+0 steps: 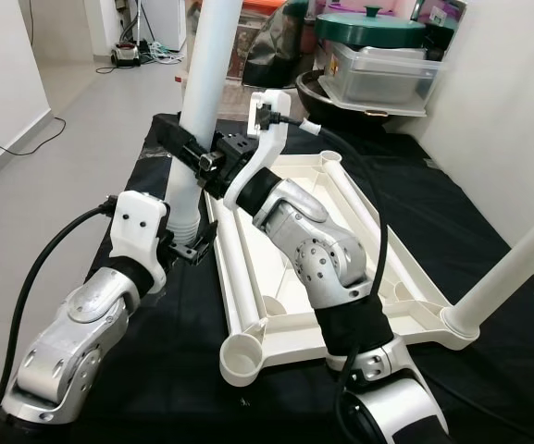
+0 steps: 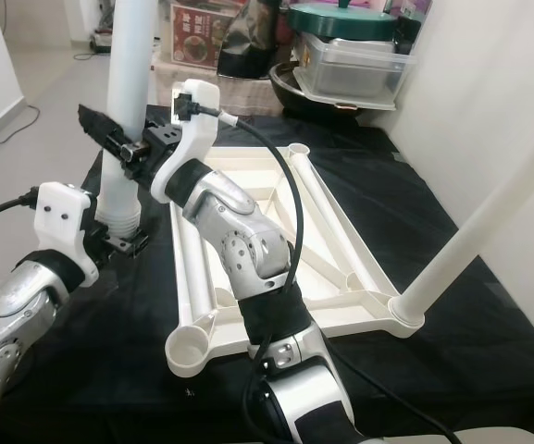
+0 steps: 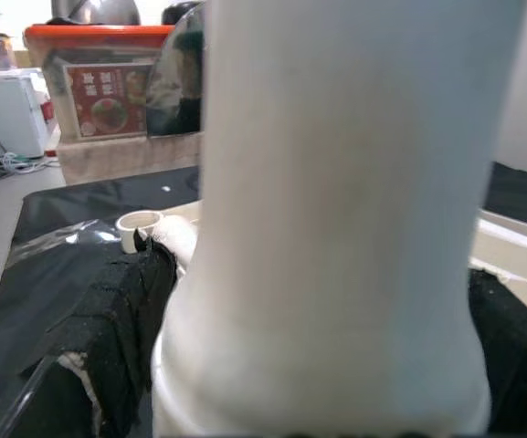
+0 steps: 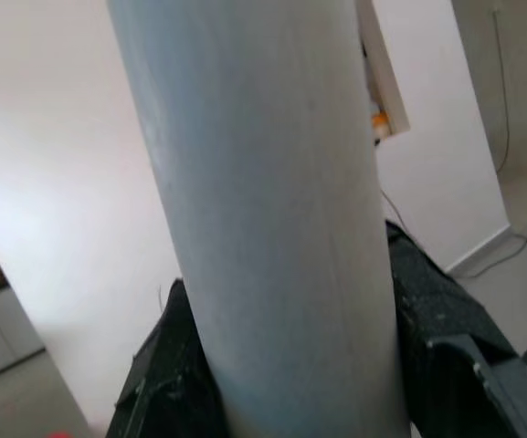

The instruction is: Building children table

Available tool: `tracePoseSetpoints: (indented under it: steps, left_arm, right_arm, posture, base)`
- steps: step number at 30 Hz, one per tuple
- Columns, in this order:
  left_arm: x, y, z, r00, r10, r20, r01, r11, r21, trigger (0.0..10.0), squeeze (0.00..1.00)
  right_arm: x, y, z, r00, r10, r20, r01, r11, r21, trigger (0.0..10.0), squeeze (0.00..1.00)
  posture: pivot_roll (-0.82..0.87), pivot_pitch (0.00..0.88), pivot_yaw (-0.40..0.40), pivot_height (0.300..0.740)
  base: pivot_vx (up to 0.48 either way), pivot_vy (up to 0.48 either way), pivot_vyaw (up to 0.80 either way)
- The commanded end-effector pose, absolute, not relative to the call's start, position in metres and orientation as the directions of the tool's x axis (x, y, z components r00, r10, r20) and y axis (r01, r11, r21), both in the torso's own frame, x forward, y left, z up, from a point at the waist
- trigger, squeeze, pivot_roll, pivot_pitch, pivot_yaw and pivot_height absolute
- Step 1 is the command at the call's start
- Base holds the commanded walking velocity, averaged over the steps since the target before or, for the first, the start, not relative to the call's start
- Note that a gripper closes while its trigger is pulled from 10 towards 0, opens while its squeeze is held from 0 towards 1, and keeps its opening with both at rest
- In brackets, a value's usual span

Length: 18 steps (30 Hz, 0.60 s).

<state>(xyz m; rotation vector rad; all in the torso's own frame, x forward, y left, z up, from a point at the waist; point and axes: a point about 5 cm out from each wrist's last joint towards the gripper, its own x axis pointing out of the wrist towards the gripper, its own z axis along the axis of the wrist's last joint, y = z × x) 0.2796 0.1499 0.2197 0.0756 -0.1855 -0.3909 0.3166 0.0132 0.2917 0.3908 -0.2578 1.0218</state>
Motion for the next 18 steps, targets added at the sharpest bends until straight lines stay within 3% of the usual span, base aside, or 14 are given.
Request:
tracePoseSetpoints:
  steps: [1, 5, 6, 18]
  left_arm:
    - [0.2811, 0.1427, 0.2191, 0.895, -0.412, 0.171, 0.398, 0.910, 0.112, 10.0, 0.00]
    - [0.2817, 0.1422, 0.2184, 0.895, -0.412, 0.169, 0.399, 0.911, 0.108, 10.0, 0.00]
    - [0.2822, 0.1419, 0.2176, 0.893, -0.418, 0.166, 0.406, 0.908, 0.099, 0.0, 0.00]
    - [0.2793, 0.1417, 0.2092, 0.900, -0.414, 0.138, 0.400, 0.909, 0.118, 0.0, 0.00]
  right_arm:
    - [0.3030, 0.0303, 0.2788, 0.475, 0.786, 0.397, -0.878, 0.392, 0.274, 10.0, 0.00]
    - [0.3020, 0.0308, 0.2787, 0.472, 0.788, 0.395, -0.880, 0.390, 0.272, 10.0, 0.00]
    - [0.3004, 0.0315, 0.2785, 0.468, 0.792, 0.393, -0.882, 0.387, 0.271, 10.0, 0.00]
    - [0.3000, 0.0320, 0.2781, 0.474, 0.794, 0.381, -0.878, 0.395, 0.269, 10.0, 0.00]
  posture:
    - [0.16, 0.000, -0.098, 0.714]
    - [0.15, 0.000, -0.098, 0.714]
    - [0.15, 0.000, -0.099, 0.714]
    - [0.16, 0.000, -0.103, 0.714]
  base:
    - [0.000, 0.000, 0.00]
    - [0.000, 0.000, 0.00]
    - [0.000, 0.000, 0.00]
    - [0.000, 0.000, 0.00]
